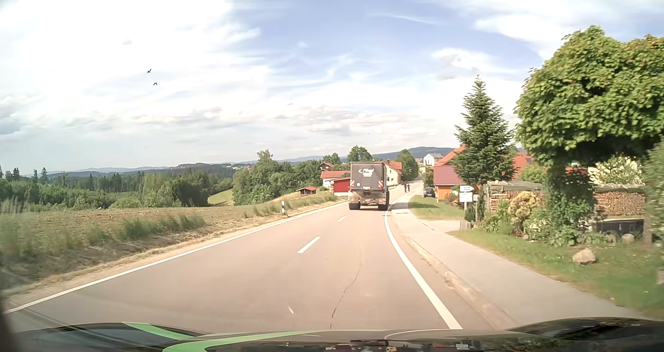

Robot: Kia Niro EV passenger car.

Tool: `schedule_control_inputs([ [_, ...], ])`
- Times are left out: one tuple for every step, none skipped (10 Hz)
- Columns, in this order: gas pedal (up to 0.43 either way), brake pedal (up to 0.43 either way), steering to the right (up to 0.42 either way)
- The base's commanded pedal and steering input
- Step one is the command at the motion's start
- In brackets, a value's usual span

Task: Follow the waypoints while adhering to traffic rules and regulations

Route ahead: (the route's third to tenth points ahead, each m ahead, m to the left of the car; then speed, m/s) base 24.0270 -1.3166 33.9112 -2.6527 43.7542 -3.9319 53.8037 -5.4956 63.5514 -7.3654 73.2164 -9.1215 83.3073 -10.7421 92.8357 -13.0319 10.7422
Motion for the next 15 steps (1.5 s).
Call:
schedule_control_inputs([
  [0.0,0.0,0.015],
  [0.0,0.0,0.015],
  [0.0,0.0,0.015],
  [0.0,0.0,0.015],
  [0.0,0.0,0.014],
  [0.0,0.0,0.014],
  [0.0,0.0,0.014],
  [0.0,0.0,0.015],
  [0.0,0.0,0.015],
  [0.0,0.0,0.015],
  [0.0,0.0,0.015],
  [0.0,0.0,0.015],
  [0.0,0.0,0.015],
  [0.0,0.0,0.015],
  [0.0,0.0,0.015],
])
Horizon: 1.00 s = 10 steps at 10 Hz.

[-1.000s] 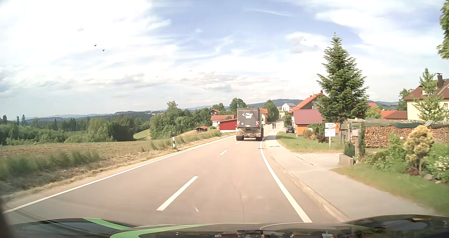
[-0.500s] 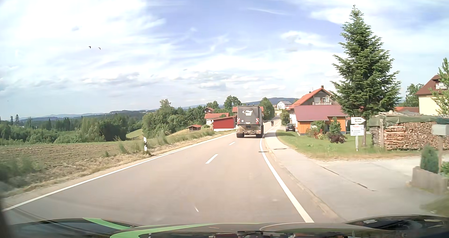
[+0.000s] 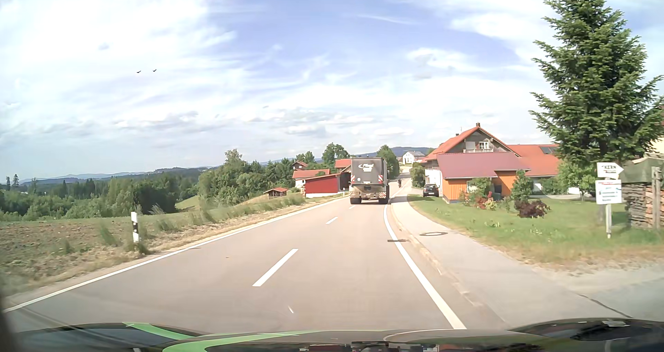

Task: Follow the waypoints while adhering to traffic rules and regulations

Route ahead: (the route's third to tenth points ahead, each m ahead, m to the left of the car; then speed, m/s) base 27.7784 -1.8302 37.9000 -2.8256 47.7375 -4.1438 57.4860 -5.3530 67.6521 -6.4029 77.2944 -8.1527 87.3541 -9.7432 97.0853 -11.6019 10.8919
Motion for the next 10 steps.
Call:
schedule_control_inputs([
  [0.0,0.0,0.015],
  [0.0,0.0,0.015],
  [0.0,0.0,0.015],
  [0.0,0.0,0.015],
  [0.0,0.0,0.015],
  [0.0,0.0,0.015],
  [0.0,0.0,0.014],
  [0.0,0.0,0.014],
  [0.0,0.0,0.014],
  [0.0,0.0,0.012],
])
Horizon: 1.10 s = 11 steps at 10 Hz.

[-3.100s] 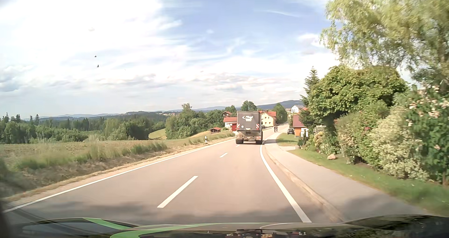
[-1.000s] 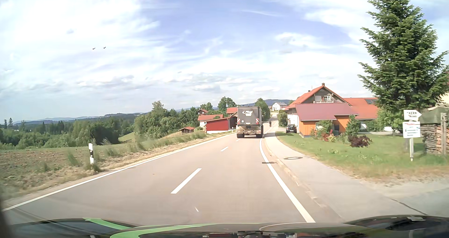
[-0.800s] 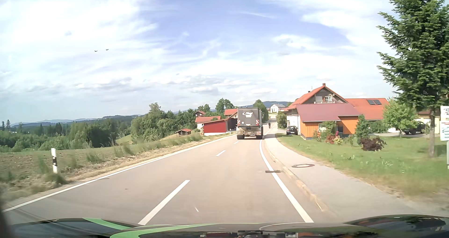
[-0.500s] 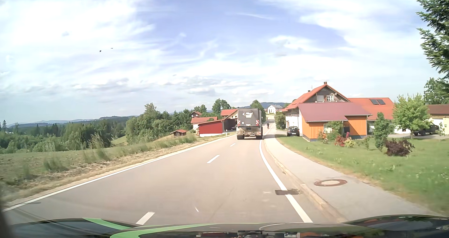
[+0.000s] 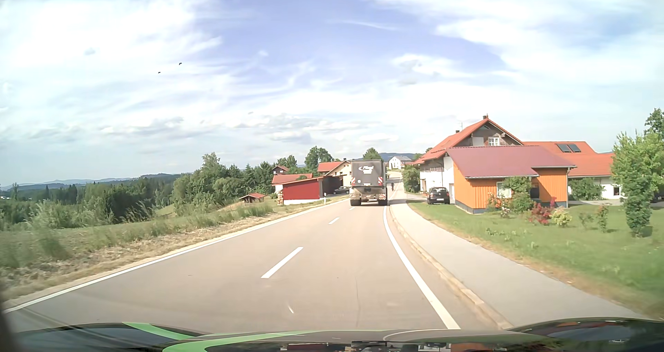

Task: Follow the waypoints while adhering to traffic rules and regulations

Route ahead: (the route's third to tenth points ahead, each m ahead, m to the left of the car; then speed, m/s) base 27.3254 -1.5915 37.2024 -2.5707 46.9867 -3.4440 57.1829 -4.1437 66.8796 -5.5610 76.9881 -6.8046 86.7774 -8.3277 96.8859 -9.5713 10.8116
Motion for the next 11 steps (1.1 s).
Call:
schedule_control_inputs([
  [0.0,0.0,0.011],
  [0.0,0.0,0.011],
  [0.0,0.0,0.011],
  [0.0,0.0,0.011],
  [0.028,0.0,0.011],
  [0.039,0.0,0.011],
  [0.039,0.0,0.011],
  [0.039,0.0,0.011],
  [0.039,0.0,0.011],
  [0.039,0.0,0.011],
  [0.039,0.0,0.011],
])
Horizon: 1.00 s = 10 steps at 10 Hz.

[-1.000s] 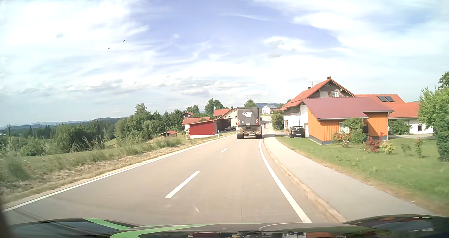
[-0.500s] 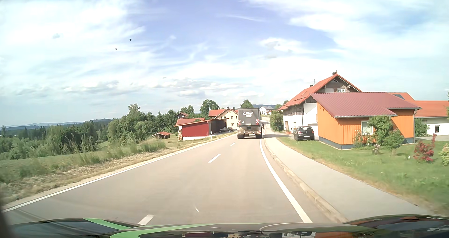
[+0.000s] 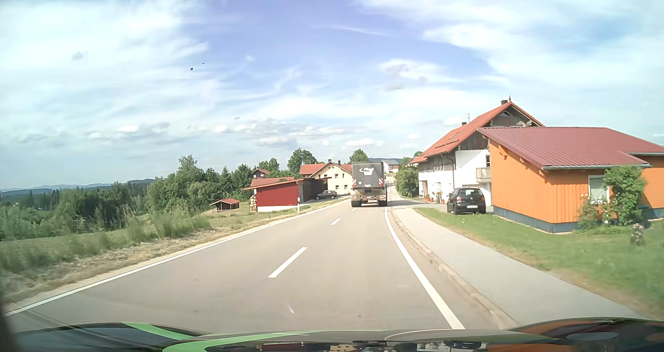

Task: Follow the waypoints while adhering to traffic rules and regulations

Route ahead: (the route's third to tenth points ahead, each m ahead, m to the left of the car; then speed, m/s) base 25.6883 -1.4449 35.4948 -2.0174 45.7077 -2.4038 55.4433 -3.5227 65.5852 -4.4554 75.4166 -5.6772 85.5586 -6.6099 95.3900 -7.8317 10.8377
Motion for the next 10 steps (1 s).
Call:
schedule_control_inputs([
  [0.039,0.0,0.011],
  [0.039,0.0,0.012],
  [0.039,0.0,0.012],
  [0.039,0.0,0.013],
  [0.039,0.0,0.015],
  [0.039,0.0,0.015],
  [0.039,0.0,0.015],
  [0.039,0.0,0.015],
  [0.039,0.0,0.015],
  [0.039,0.0,0.015],
])
